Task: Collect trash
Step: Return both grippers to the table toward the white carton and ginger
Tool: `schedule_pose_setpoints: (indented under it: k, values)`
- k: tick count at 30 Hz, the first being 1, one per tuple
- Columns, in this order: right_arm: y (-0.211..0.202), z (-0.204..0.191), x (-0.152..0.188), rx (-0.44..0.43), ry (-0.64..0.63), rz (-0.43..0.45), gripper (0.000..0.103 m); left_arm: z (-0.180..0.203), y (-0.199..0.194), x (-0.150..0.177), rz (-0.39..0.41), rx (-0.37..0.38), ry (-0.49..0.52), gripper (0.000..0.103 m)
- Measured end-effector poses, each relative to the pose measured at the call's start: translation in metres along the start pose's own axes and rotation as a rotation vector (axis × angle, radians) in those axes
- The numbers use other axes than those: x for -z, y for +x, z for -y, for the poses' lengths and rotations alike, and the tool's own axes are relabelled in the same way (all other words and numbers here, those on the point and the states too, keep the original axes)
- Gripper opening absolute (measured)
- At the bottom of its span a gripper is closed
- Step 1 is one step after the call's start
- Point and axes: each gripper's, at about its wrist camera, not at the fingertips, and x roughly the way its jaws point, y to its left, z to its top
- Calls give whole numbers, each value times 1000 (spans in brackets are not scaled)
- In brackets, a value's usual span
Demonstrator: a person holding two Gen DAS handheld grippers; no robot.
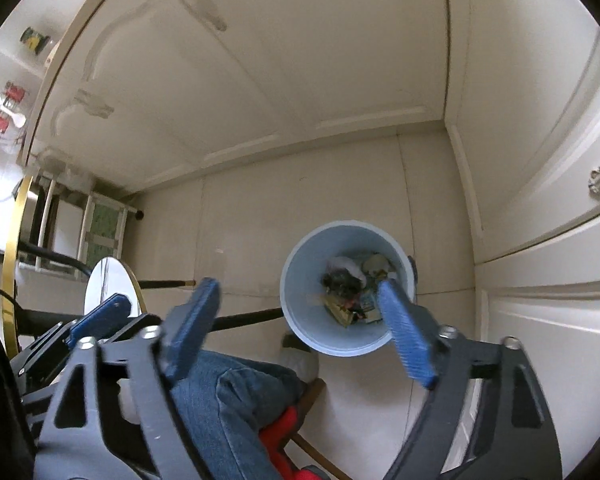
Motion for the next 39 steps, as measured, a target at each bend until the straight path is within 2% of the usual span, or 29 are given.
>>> schedule_pose_setpoints:
  k: [2,3,8,12,20,23,29,32,34,39]
  values:
    - [-4,4,1,12,16,12,101,2,-5,1,12,-1,-6,62]
    - [-6,5,1,20,22,17,103,4,-8,1,20,-4,-7,63]
    - [-21,5,1,45,41,47,103,10,-32,5,72,3,-6,75]
    - [-39,1,2,45,48,91,103,13,-60,13,123,6,3,76]
    - [-96,-38,5,-7,16,224,103,2,-161,50,336,12,0,84]
    - [-119,-66,6,-26,-28,269,103,-16,-199,71,416,-24,-26,84]
    - [-155,-145,19,-93,-165,342,103,-66,-262,113,548,-154,-134,91]
    - [-167,-197,30,-138,-263,365,103,-92,-287,136,589,-226,-193,91]
    - [-171,-234,39,-164,-330,369,103,-123,-309,158,613,-288,-236,92]
    - [-167,-325,68,-231,-467,371,103,-173,-339,198,637,-373,-333,92]
